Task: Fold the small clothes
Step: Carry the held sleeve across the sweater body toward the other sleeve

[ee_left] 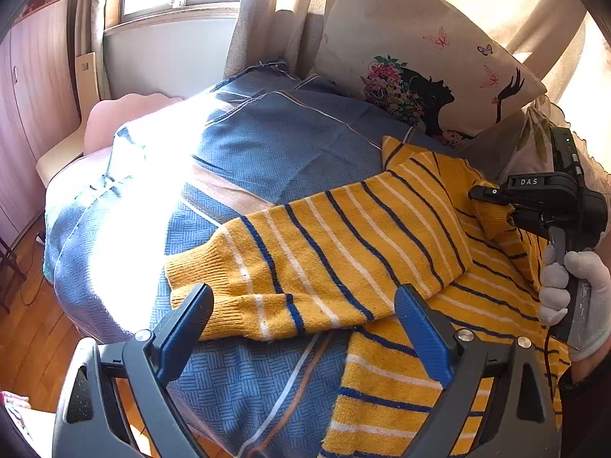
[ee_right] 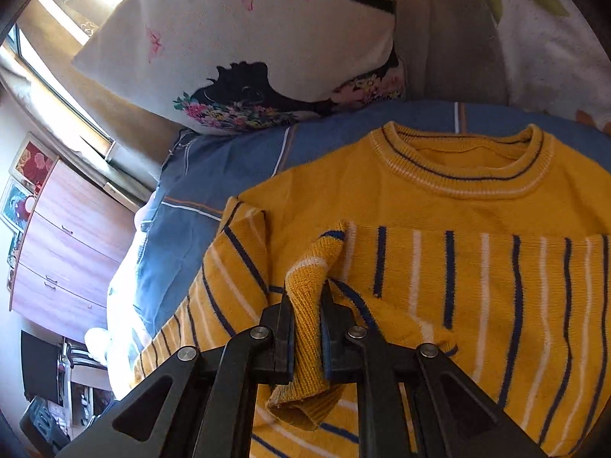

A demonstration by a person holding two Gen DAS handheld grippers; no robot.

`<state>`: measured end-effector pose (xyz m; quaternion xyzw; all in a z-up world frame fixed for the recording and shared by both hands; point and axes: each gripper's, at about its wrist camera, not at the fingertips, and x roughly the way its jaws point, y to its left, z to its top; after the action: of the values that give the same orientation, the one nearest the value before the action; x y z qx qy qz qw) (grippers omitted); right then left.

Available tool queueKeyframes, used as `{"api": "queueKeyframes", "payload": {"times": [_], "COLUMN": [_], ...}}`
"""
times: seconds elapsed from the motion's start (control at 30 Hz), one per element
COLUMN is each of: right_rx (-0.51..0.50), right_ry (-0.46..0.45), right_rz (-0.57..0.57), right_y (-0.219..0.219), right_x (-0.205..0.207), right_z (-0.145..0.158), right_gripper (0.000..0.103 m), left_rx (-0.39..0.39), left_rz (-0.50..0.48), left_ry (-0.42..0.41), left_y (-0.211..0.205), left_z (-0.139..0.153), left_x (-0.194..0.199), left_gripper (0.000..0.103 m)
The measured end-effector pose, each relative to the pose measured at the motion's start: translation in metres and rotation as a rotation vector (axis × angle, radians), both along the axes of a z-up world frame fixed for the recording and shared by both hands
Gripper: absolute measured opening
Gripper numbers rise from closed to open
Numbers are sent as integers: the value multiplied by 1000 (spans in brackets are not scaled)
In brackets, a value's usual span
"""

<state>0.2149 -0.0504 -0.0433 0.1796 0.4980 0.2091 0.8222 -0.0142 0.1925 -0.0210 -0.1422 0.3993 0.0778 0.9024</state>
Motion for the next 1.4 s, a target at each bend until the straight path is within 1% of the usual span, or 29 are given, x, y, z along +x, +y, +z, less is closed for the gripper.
{"api": "queueKeyframes", "payload": {"times": [0.07,0.23,0.27,0.3,0.33,0.37,0.4,0.43,0.5,0.57,0.63,0.7,0.8,0.83,0.87,0.9,0.93,0.97,1.03,1.07,1.1,1.2,1.23,1.3,1.33,1.4], "right_rx": [-14,0,11,25,48,84,110,123,140,105,67,22,-43,-51,-61,-86,-103,-95,-67,-50,-27,13,-2,-63,-54,26], "right_ry": [-1,-1,-4,-1,5,7,1,-17,-80,-125,-136,-119,-63,-47,-45,-61,-80,-87,-110,-120,-115,-77,-50,-4,-14,-27], "right_rz": [8,39,58,78,95,107,115,119,124,128,153,189,215,220,228,232,243,268,313,343,376,464,487,517,520,502], "right_y": [8,32,36,42,46,47,48,49,45,42,43,48,58,63,68,75,83,92,112,124,139,186,202,224,224,207], "right_x": [5,17,18,20,22,22,21,18,8,-7,-22,-37,-54,-56,-57,-58,-58,-56,-56,-54,-52,-47,-45,-44,-45,-48], "right_z": [-5,-12,-12,-12,-13,-11,-7,-1,15,27,30,24,3,-5,-10,-11,-9,-6,5,10,12,7,-1,-21,-23,-12], "right_gripper": [13,15,19,35,42,45,46,47,55,56,56,56,56,56,52,36,27,19,18,11,7,7,7,7,7,7], "left_rx": [-2,-15,-13,-8,-3,-2,-6,-10,-9,-7,-12,-20,-31,-38,-46,-51,-51,-45,-22,-12,-8,-4,-2,4,11,43], "left_rz": [9,7,4,1,1,2,5,10,28,48,67,82,101,107,111,116,122,127,138,144,148,151,145,128,117,83], "left_ry": [-2,-5,-6,-7,-7,-5,-7,-11,-19,-26,-31,-34,-53,-67,-86,-110,-134,-157,-192,-207,-224,-258,-257,-255,-255,-251], "left_y": [4,4,4,3,2,3,5,7,13,20,27,33,40,43,46,49,51,53,54,55,55,54,53,48,44,35], "left_z": [-1,-3,-3,-3,-3,-3,-2,-2,0,2,3,4,8,11,16,22,29,35,48,53,58,68,70,74,74,73], "left_x": [0,2,3,4,5,5,5,5,3,1,-1,-3,-8,-11,-15,-20,-25,-29,-36,-40,-43,-48,-48,-51,-52,-50], "left_gripper": [95,95,95,95,95,95,95,95,95,95,95,95,95,95,95,95,95,95,95,95,95,95,95,95,95,95]}}
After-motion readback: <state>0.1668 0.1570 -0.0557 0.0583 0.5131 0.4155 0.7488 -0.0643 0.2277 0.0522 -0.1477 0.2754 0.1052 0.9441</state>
